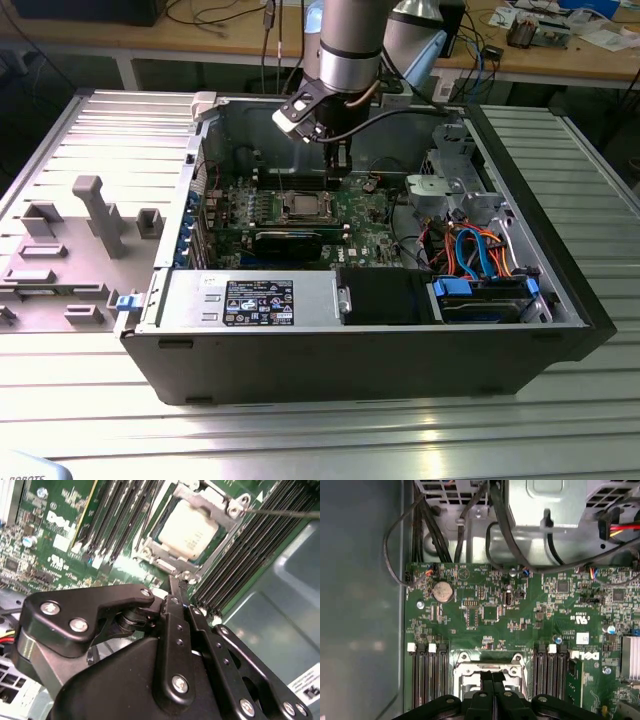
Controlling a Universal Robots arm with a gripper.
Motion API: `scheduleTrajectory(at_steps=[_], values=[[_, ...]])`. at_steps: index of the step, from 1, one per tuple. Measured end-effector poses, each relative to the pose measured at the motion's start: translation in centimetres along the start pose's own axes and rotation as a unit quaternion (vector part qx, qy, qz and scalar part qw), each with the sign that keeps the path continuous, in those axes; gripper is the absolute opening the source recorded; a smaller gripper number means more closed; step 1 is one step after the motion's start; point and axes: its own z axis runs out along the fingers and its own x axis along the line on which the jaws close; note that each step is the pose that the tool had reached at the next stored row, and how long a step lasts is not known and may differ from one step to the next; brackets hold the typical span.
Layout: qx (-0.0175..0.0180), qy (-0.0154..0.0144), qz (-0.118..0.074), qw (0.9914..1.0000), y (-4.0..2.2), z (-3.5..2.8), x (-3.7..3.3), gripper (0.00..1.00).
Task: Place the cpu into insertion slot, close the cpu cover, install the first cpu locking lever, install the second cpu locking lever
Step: 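Close the cpu cover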
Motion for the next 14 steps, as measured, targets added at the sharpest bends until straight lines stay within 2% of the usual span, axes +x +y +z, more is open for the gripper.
scheduleTrajectory(at_steps=[3,4,11,14], values=[[0.0000,0.0000,0.000,1.00000,-1.42,0.38,0.03,0.11],[0.0000,0.0000,0.000,1.00000,-1.58,0.43,0.04,0.11],[0.0000,0.0003,0.000,1.00000,-2.07,0.61,0.05,0.11],[0.0000,0.0003,0.000,1.00000,-2.08,0.62,0.05,0.11]])
